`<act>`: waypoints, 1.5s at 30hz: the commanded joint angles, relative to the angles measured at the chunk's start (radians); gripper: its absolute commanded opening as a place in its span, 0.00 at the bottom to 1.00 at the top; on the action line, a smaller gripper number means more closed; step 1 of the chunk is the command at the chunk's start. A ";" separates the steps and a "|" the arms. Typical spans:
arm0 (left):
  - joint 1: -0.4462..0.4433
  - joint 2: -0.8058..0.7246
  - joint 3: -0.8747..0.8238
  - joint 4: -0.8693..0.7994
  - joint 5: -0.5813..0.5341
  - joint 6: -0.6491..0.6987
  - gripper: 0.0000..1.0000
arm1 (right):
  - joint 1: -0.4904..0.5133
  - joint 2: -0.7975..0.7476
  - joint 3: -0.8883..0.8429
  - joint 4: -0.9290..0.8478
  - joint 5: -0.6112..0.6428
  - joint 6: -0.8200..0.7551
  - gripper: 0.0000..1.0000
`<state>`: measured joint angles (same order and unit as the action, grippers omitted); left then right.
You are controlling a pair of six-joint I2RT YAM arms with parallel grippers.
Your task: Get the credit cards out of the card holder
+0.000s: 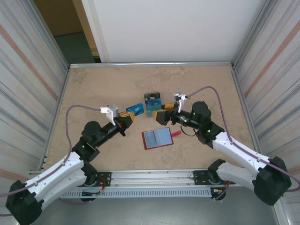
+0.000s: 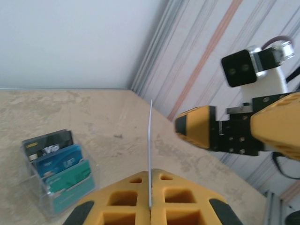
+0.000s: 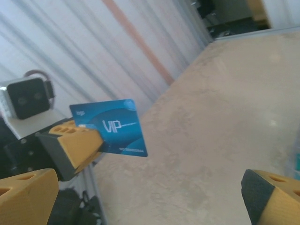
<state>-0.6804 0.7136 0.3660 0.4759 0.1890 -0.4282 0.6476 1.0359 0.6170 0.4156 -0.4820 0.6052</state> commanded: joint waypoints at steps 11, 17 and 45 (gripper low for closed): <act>0.013 0.096 0.023 0.232 0.213 -0.120 0.00 | 0.028 0.198 0.085 0.319 -0.323 0.078 0.70; 0.013 0.104 0.021 0.247 0.213 -0.126 0.00 | 0.042 0.220 0.098 0.345 -0.338 0.071 0.48; 0.014 0.050 0.049 0.109 0.201 -0.064 0.40 | 0.061 0.121 0.085 0.190 -0.288 -0.063 0.00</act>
<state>-0.6724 0.7979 0.3691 0.6701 0.4026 -0.5533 0.7036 1.2091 0.6807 0.6556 -0.7959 0.6052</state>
